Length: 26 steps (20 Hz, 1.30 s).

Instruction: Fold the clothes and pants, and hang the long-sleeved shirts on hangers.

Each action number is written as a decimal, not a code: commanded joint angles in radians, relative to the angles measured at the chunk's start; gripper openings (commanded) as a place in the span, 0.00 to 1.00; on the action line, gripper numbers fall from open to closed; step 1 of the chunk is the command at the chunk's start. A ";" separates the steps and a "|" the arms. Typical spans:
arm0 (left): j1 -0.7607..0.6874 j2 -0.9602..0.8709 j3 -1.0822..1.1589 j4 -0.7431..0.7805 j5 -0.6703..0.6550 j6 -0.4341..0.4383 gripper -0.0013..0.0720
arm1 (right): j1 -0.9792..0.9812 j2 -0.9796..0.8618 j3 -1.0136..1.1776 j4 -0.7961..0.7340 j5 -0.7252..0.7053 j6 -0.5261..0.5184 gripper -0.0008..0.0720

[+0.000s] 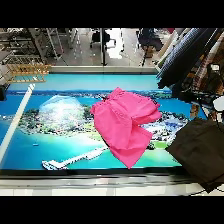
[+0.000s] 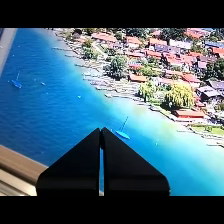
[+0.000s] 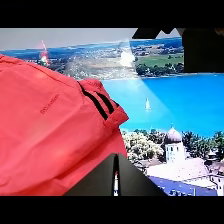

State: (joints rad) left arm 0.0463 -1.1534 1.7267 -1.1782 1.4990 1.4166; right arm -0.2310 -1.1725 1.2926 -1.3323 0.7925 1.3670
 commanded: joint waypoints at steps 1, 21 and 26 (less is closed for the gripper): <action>0.001 0.001 0.000 0.000 0.000 0.000 0.03 | 0.001 0.001 0.000 0.000 0.000 0.000 0.03; -0.001 -0.134 0.000 -0.163 -0.053 0.003 0.35 | 0.001 0.004 0.000 0.191 -0.087 0.068 0.04; -0.001 -0.354 0.000 -0.781 -0.138 0.192 0.51 | 0.003 0.000 -0.023 0.208 0.242 0.081 0.42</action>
State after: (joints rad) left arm 0.0460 -1.3907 1.7267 -1.5642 1.4143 1.4757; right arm -0.2291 -1.1717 1.2850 -1.1465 0.8474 1.4433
